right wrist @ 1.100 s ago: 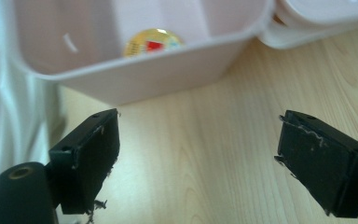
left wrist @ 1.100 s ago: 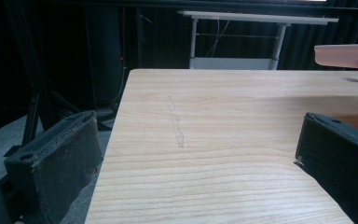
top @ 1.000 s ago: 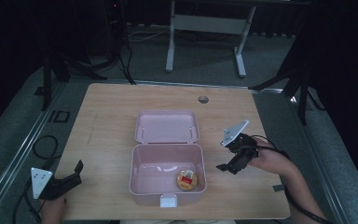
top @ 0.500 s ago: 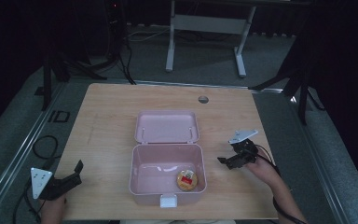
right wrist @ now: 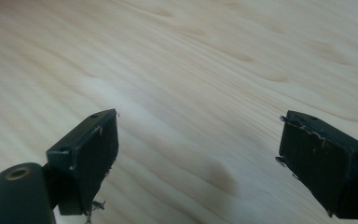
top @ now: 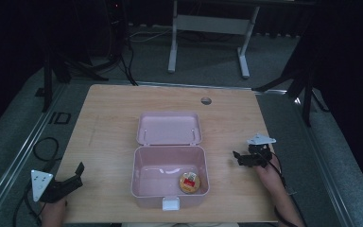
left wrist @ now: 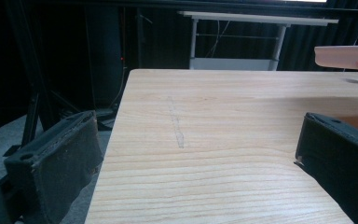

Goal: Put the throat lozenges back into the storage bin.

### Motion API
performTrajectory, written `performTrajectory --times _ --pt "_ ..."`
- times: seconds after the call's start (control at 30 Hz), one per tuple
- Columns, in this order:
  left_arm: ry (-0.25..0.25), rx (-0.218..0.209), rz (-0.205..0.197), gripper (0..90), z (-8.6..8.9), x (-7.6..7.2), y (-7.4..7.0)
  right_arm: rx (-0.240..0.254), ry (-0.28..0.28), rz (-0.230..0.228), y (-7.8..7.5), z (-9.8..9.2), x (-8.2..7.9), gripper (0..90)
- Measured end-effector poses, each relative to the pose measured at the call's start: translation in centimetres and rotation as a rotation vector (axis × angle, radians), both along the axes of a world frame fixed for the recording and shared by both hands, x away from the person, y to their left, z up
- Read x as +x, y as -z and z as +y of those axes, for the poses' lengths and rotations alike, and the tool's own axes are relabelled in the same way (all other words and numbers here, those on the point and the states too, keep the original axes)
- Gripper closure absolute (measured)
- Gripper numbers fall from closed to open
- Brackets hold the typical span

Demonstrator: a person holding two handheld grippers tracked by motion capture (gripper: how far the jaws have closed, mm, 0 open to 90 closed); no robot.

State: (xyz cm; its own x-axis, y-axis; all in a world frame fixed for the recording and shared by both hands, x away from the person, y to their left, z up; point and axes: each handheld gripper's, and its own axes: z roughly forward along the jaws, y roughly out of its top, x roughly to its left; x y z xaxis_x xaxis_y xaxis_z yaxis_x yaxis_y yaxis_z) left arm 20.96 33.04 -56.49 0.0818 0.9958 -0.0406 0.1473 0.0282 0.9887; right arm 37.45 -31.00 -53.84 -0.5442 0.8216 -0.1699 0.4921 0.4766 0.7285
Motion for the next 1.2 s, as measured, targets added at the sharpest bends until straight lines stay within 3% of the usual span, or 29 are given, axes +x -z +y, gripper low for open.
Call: performTrajectory --times 0.27,0.37,0.47,0.57,0.6,0.8,0.9,1.2 --pt "-0.003 -0.003 0.001 0.4 0.0 0.0 0.0 0.085 0.184 -0.026 0.7 -2.5 -0.4 11.6" --pt "-0.003 -0.004 0.000 0.4 0.0 0.0 0.0 0.073 0.239 -0.045 0.9 -3.0 -0.6 11.6" --pt "-0.003 -0.004 0.000 0.4 0.0 0.0 0.0 0.100 0.296 -0.063 1.0 -3.5 -0.8 11.6" --pt "-0.004 -0.003 0.003 0.4 0.0 0.0 0.0 0.100 0.318 -0.070 1.1 -3.7 -0.9 11.6" --pt "-0.004 -0.003 0.003 0.4 0.0 0.0 0.0 0.081 0.346 -0.087 1.2 -3.7 -1.0 11.6" --pt "-0.004 -0.004 0.001 0.4 0.0 0.0 0.0 0.088 0.412 -0.139 1.3 -4.0 -1.3 11.6" --pt "-0.005 -0.003 0.002 0.4 0.0 0.0 0.0 0.084 0.432 -0.144 1.3 -4.1 -1.3 11.6" --pt "-0.004 -0.001 0.003 0.4 0.0 0.0 0.0 0.070 0.406 -0.124 1.6 -3.8 -1.1 11.6"
